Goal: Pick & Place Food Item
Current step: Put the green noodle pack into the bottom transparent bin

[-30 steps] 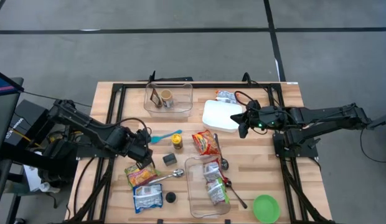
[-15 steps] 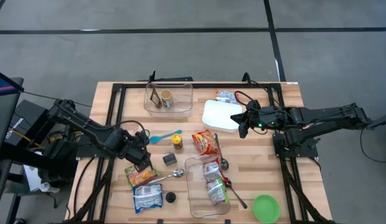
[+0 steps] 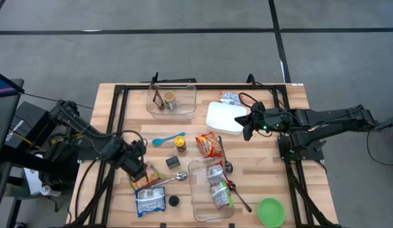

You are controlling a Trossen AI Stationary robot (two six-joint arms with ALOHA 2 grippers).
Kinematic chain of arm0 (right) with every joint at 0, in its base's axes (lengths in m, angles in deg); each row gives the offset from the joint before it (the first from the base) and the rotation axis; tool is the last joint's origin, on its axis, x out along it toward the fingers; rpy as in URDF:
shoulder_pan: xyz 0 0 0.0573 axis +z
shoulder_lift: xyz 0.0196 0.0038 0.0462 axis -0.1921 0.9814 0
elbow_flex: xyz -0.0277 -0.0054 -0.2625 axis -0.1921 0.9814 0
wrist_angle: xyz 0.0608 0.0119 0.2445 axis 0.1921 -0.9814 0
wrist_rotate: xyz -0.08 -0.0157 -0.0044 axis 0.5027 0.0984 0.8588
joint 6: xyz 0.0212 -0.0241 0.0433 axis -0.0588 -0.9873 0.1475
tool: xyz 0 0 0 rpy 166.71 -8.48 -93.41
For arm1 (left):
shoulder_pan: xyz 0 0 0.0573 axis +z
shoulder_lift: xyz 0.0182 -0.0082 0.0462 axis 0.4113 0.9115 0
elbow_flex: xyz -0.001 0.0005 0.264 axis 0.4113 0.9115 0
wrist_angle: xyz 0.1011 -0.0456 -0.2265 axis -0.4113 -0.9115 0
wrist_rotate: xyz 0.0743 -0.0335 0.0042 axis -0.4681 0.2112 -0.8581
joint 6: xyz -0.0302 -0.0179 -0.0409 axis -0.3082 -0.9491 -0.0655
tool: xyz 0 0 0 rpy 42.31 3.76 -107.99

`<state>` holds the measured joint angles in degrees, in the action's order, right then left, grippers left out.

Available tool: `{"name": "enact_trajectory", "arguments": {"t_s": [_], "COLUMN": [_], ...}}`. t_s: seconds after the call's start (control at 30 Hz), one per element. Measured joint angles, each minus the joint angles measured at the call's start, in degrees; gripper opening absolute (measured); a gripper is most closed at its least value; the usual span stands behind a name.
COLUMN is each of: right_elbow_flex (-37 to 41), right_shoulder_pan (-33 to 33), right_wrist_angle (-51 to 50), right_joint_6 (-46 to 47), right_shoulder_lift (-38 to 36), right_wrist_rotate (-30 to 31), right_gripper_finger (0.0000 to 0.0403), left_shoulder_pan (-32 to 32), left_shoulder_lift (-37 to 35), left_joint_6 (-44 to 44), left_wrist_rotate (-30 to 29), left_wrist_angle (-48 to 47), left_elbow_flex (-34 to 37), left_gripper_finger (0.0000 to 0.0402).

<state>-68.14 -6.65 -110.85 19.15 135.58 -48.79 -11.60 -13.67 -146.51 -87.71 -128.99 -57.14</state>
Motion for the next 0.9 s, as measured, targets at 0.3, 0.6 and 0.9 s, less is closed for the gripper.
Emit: {"name": "enact_trajectory", "arguments": {"t_s": [0.3,0.6,0.9], "right_elbow_flex": [0.00,0.00,0.00], "right_shoulder_pan": [-0.01,-0.01,-0.01], "right_wrist_angle": [0.00,0.02,0.02], "right_joint_6": [-0.02,-0.02,-0.04], "right_shoulder_lift": [0.00,0.00,0.00], "right_wrist_rotate": [0.00,0.00,0.00], "right_gripper_finger": [0.0011,0.0011,0.0011], "left_shoulder_pan": [-8.08,-18.08,-24.63], "left_shoulder_lift": [0.00,0.02,0.02], "left_joint_6": [-6.60,-7.84,-7.82], "left_wrist_rotate": [0.00,-0.81,-1.98], "left_wrist_angle": [-0.06,-0.09,-0.11], "left_elbow_flex": [0.00,0.00,0.00], "left_gripper_finger": [0.0016,0.0016,0.0016]}}
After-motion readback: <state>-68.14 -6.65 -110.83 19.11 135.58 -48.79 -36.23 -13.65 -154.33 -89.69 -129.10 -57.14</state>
